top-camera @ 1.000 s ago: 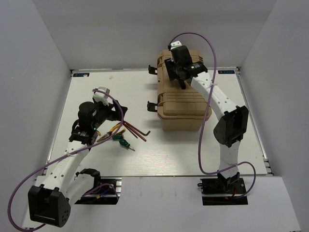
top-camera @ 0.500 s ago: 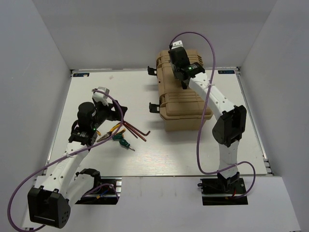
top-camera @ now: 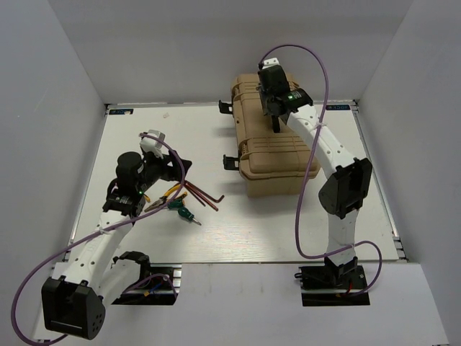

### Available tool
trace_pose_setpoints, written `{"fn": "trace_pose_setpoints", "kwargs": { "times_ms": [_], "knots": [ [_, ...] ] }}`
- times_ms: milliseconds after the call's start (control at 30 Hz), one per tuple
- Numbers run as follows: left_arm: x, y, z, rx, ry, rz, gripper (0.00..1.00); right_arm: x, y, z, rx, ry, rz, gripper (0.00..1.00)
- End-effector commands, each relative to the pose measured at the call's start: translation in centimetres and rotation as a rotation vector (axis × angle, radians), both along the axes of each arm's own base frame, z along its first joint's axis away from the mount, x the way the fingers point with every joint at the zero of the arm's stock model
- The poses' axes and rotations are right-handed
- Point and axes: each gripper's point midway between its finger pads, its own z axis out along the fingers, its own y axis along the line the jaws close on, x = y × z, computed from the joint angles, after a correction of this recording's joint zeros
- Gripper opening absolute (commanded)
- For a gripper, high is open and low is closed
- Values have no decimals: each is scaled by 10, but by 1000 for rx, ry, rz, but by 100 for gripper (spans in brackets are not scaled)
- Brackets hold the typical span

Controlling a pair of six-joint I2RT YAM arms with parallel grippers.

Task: Sort the tools into containers

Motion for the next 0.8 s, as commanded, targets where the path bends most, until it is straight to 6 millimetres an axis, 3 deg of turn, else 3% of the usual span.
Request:
{"fn": "trace_pose_setpoints", "kwargs": {
  "times_ms": [0,167,367,400,600,733,767],
  "knots": [
    [1,-8,20,-16,-49,-41,84,-24,19,103,207,-169,83,0],
    [0,-9,19,-19,-51,-50,83,-33,21,115,294,-162,88,0],
    [-1,-33,15,-100,-9,-160,80,-34,15,150,387,-224,89,0],
    [1,-40,9,-115,14,-192,80,-35,9,163,403,-253,79,0],
    [17,-52,7,-151,68,-216,73,-36,-11,184,436,-301,52,0],
    [27,-64,26,-180,42,-226,73,-36,-23,195,458,-321,51,0],
    [29,-70,23,-178,55,-237,73,-38,-29,201,466,-333,43,0]
  ]
}}
